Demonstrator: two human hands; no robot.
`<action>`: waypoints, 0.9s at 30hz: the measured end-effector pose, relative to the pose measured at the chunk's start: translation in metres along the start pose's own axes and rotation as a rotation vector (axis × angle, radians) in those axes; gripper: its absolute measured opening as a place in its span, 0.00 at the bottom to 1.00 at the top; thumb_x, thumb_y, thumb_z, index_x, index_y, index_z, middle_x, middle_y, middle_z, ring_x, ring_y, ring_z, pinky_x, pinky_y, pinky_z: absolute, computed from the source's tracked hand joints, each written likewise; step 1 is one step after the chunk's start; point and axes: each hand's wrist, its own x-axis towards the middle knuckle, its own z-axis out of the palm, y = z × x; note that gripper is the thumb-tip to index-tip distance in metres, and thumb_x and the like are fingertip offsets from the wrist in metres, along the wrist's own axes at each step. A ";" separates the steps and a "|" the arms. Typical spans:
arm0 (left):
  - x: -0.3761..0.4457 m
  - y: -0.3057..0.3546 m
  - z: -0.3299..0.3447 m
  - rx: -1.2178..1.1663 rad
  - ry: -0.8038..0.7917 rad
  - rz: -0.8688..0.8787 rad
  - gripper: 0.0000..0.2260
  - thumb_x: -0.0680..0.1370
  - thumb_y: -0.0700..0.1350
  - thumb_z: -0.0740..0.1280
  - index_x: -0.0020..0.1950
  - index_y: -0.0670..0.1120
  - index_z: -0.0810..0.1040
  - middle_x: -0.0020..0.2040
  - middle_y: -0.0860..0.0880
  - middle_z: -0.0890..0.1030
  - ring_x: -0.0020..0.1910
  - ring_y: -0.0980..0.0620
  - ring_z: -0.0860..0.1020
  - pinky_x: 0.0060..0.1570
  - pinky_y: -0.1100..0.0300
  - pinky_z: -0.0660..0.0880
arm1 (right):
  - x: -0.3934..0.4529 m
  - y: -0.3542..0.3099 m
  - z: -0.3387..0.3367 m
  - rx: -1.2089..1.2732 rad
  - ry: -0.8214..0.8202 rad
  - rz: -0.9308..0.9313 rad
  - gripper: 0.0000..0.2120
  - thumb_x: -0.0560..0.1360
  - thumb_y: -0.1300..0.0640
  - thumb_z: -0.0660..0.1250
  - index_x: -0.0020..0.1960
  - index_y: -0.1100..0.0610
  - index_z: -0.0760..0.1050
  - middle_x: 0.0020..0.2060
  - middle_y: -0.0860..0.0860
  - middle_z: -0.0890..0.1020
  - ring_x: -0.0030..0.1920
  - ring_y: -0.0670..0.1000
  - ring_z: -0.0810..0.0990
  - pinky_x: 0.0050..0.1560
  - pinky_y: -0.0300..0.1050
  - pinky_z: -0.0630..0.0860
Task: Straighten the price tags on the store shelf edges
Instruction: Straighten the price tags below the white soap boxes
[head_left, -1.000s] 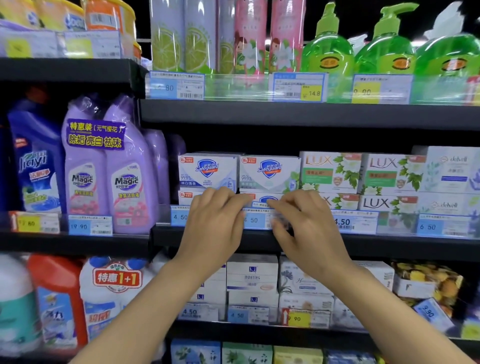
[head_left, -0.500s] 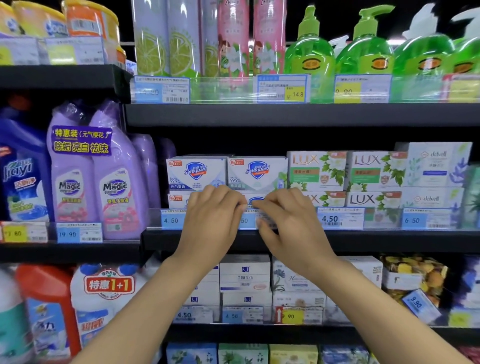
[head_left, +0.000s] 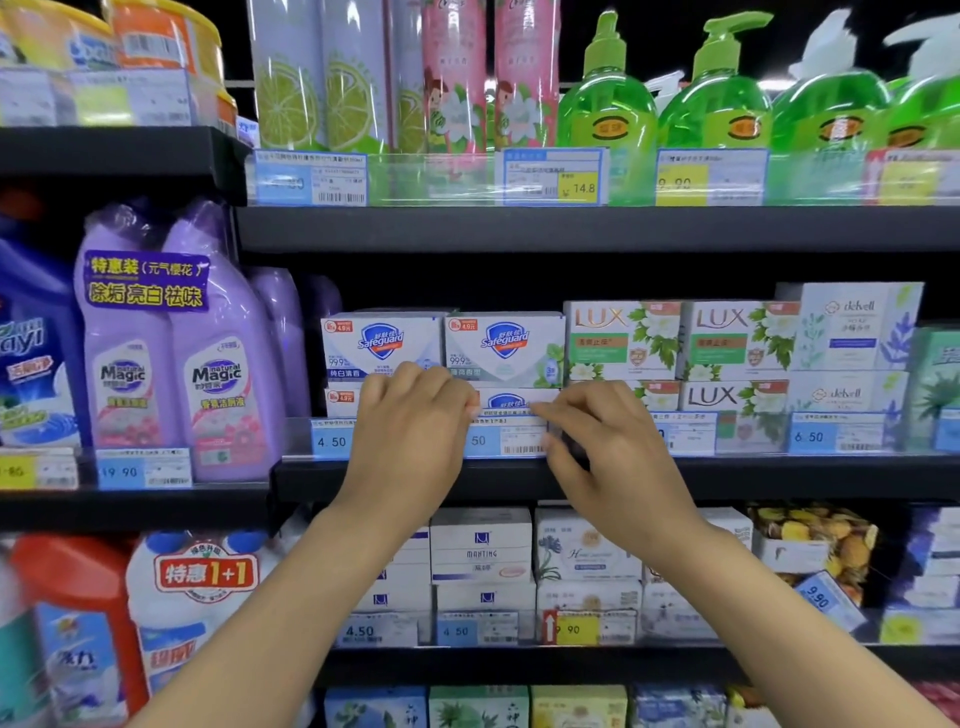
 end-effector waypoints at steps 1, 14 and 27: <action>-0.001 -0.001 0.000 -0.003 0.001 -0.004 0.02 0.75 0.41 0.69 0.43 0.47 0.79 0.39 0.51 0.77 0.40 0.46 0.72 0.42 0.55 0.58 | 0.000 0.000 0.000 -0.004 -0.002 0.005 0.15 0.75 0.59 0.63 0.60 0.60 0.78 0.47 0.52 0.77 0.50 0.52 0.71 0.52 0.48 0.71; -0.009 -0.005 -0.002 -0.097 -0.027 0.073 0.10 0.74 0.40 0.64 0.53 0.46 0.80 0.44 0.50 0.78 0.44 0.46 0.73 0.43 0.55 0.62 | 0.004 -0.002 0.001 0.008 -0.003 0.033 0.15 0.74 0.58 0.63 0.58 0.61 0.79 0.47 0.53 0.76 0.49 0.52 0.71 0.50 0.49 0.72; -0.015 -0.004 0.002 -0.148 -0.012 0.081 0.11 0.74 0.37 0.63 0.53 0.45 0.80 0.46 0.48 0.77 0.45 0.45 0.72 0.43 0.52 0.66 | 0.003 0.001 0.003 0.017 0.030 -0.021 0.15 0.76 0.59 0.58 0.55 0.62 0.79 0.44 0.54 0.77 0.46 0.56 0.73 0.46 0.52 0.71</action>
